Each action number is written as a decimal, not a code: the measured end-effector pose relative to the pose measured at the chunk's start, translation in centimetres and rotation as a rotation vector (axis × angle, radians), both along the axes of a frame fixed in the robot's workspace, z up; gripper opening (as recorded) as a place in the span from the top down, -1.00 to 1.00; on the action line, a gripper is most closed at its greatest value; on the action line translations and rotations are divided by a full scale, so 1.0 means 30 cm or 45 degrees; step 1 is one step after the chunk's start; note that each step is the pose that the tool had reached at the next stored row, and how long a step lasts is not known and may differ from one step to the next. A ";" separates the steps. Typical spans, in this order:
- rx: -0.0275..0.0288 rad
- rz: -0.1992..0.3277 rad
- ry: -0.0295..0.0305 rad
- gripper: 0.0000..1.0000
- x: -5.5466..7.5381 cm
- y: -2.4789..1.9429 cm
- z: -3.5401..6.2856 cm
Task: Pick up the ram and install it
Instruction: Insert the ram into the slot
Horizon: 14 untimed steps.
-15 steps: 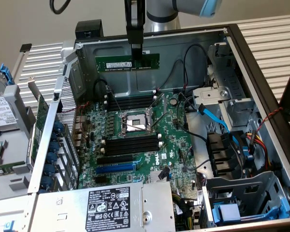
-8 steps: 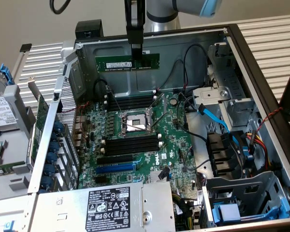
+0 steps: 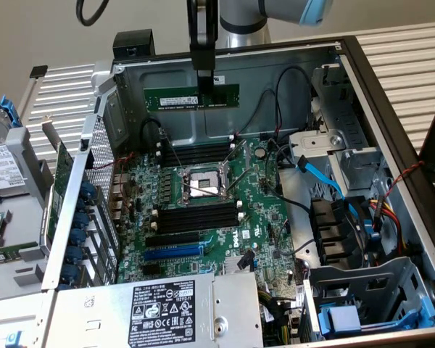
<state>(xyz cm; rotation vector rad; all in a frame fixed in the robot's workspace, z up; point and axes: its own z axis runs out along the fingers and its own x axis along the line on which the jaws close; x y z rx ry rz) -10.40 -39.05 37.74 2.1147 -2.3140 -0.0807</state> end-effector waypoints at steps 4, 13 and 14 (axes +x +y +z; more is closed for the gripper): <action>-0.0001 0.000 -0.0002 0.76 0.000 -0.001 -0.024; -0.0004 0.000 0.0001 0.76 0.000 -0.033 -0.079; -0.0004 0.000 0.0001 0.76 0.000 -0.038 -0.085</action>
